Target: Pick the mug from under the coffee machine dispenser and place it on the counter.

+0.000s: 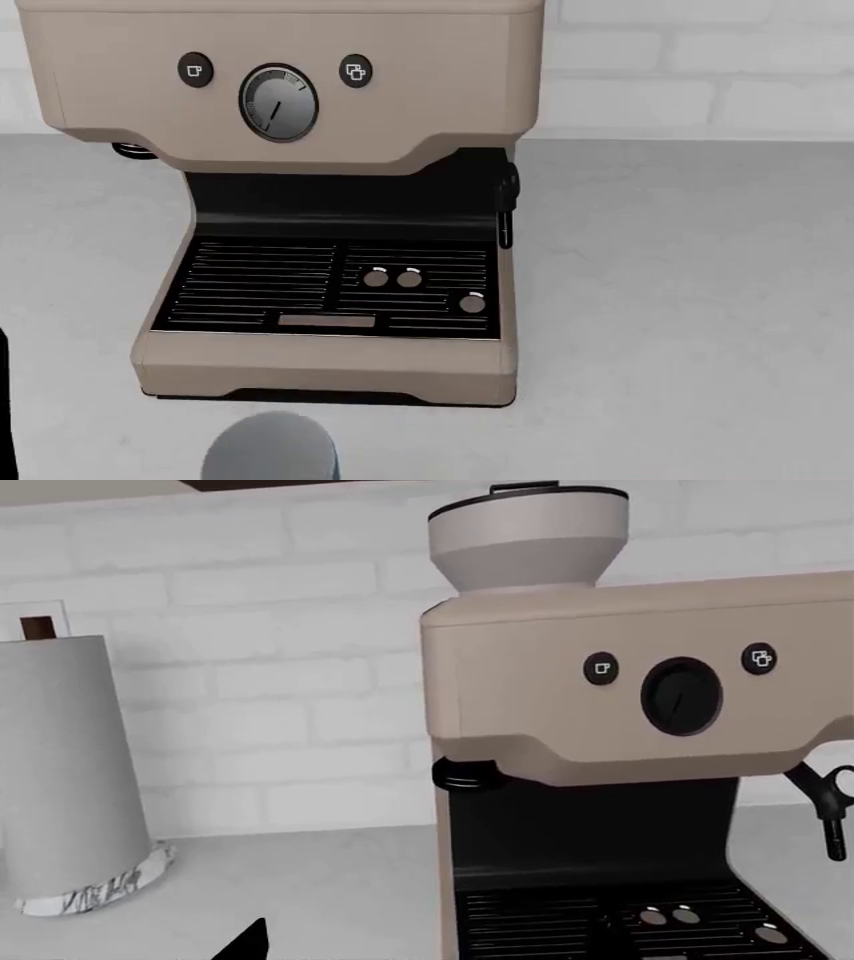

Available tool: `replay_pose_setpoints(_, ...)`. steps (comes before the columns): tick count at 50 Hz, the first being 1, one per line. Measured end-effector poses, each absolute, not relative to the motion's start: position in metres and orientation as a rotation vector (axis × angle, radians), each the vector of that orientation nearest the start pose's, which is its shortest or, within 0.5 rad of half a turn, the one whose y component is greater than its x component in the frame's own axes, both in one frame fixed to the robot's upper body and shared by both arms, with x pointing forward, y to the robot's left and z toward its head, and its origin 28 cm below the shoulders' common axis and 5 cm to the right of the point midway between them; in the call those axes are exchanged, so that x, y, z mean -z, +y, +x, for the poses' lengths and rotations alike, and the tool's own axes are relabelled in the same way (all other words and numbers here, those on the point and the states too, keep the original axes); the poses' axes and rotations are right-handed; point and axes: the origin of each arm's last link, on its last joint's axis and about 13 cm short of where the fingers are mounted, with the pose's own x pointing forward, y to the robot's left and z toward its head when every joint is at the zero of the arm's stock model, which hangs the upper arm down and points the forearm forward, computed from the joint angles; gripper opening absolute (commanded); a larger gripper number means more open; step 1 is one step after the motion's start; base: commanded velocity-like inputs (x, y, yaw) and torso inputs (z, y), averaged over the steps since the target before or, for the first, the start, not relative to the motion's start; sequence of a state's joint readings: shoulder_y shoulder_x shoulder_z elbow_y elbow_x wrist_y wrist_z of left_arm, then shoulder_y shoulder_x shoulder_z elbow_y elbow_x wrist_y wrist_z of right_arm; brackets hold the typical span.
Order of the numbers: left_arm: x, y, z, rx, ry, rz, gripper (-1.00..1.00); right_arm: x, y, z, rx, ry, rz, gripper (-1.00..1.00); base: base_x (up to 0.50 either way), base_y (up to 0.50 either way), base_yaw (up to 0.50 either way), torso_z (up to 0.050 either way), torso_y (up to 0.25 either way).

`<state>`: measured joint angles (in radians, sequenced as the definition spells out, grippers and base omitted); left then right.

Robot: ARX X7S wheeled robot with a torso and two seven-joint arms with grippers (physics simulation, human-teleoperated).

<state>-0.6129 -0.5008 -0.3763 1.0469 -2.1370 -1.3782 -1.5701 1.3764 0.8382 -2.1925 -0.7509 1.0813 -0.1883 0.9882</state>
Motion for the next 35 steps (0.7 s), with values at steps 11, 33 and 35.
replay_pose_setpoints(11,-0.231,0.223,0.116,-0.006,-0.111,0.065,1.0,-0.144,-0.082,0.137,-0.638,0.241,-0.212,1.0,0.0,0.0,0.0,0.0,0.0)
replay_pose_setpoints(33,-0.233,0.221,0.117,-0.005,-0.116,0.065,1.0,-0.161,-0.094,0.117,-0.598,0.237,-0.265,1.0,0.0,0.0,0.0,0.0,0.0)
replay_pose_setpoints(35,-0.233,0.221,0.117,-0.004,-0.116,0.065,1.0,-0.164,-0.095,0.115,-0.593,0.23,-0.268,1.0,0.0,0.0,0.0,0.0,0.0)
